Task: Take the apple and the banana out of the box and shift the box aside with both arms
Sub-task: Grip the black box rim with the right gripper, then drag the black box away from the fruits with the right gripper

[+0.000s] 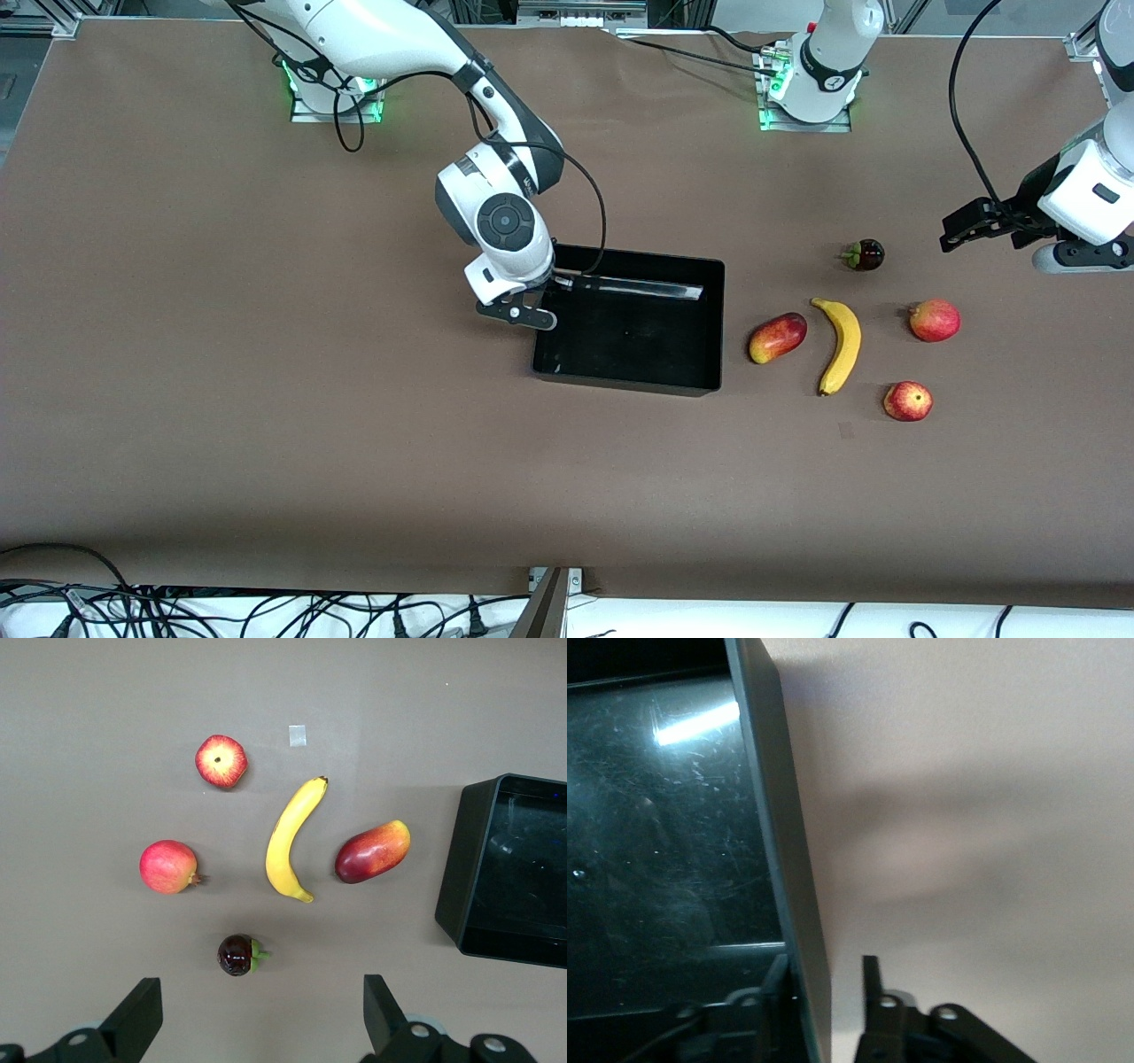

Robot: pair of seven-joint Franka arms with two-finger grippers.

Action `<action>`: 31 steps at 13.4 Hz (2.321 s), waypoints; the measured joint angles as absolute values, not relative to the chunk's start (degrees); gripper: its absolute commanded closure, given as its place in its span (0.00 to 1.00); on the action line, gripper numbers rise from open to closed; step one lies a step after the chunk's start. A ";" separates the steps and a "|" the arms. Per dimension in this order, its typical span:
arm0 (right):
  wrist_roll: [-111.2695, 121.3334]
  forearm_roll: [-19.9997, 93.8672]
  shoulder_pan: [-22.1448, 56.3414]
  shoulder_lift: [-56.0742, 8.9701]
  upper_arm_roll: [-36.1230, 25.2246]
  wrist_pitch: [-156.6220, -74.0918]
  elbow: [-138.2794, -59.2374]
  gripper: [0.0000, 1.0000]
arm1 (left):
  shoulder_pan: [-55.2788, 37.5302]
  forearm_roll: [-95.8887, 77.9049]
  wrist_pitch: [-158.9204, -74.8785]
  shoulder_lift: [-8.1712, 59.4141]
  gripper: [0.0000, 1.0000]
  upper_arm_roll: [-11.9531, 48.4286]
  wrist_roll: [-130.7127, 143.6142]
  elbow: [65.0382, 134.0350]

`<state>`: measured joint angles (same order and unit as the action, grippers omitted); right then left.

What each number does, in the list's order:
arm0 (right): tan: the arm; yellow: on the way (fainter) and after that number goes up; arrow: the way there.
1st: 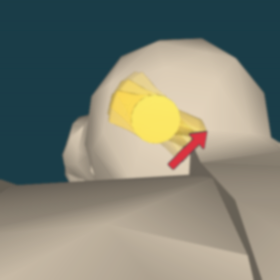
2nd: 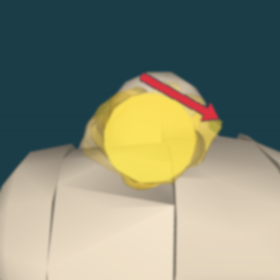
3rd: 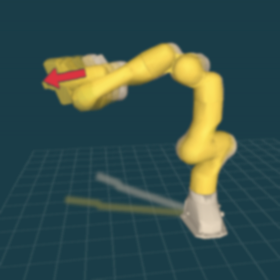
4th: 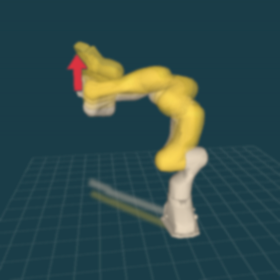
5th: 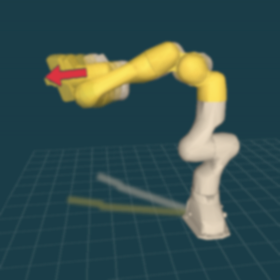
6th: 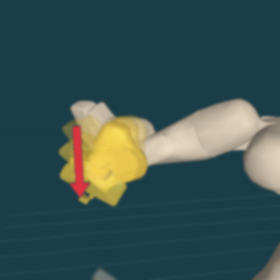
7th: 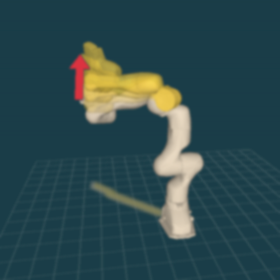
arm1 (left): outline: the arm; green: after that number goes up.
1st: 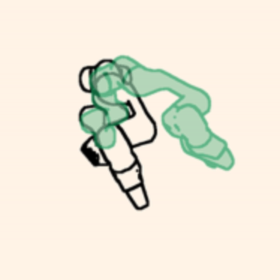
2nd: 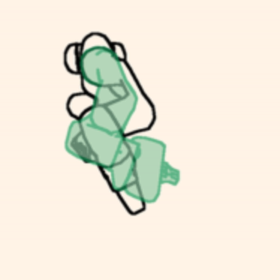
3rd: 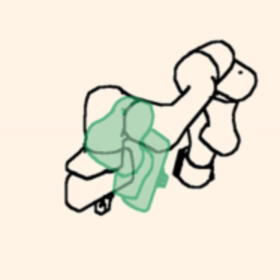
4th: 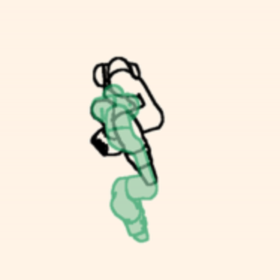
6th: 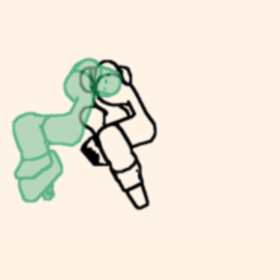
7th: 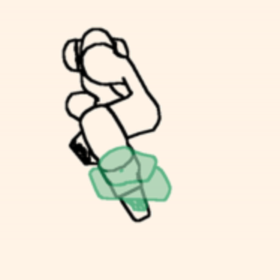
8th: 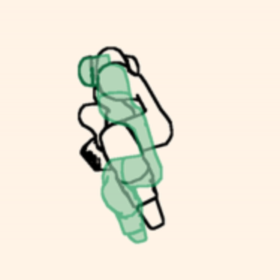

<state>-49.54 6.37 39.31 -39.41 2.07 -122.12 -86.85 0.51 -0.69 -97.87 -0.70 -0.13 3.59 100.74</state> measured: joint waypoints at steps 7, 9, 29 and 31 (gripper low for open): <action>-38.08 6.40 38.75 -33.93 -4.29 -114.00 -85.25 1.00 | -0.63 -0.69 -96.92 -0.77 0.00 1.56 8.23 99.92; -29.90 6.38 37.09 -31.60 -7.29 -110.26 -85.21 1.00 | -0.59 -0.69 -96.42 -0.50 0.00 1.50 8.27 98.71; 17.48 14.65 13.45 -24.12 -18.71 -118.21 -107.93 1.00 | -0.69 -0.32 -91.90 0.36 0.00 3.60 8.27 94.40; 19.18 15.28 13.44 -24.04 -18.77 -120.35 -110.02 0.92 | -0.68 -0.30 -91.90 0.38 0.00 3.60 8.27 94.36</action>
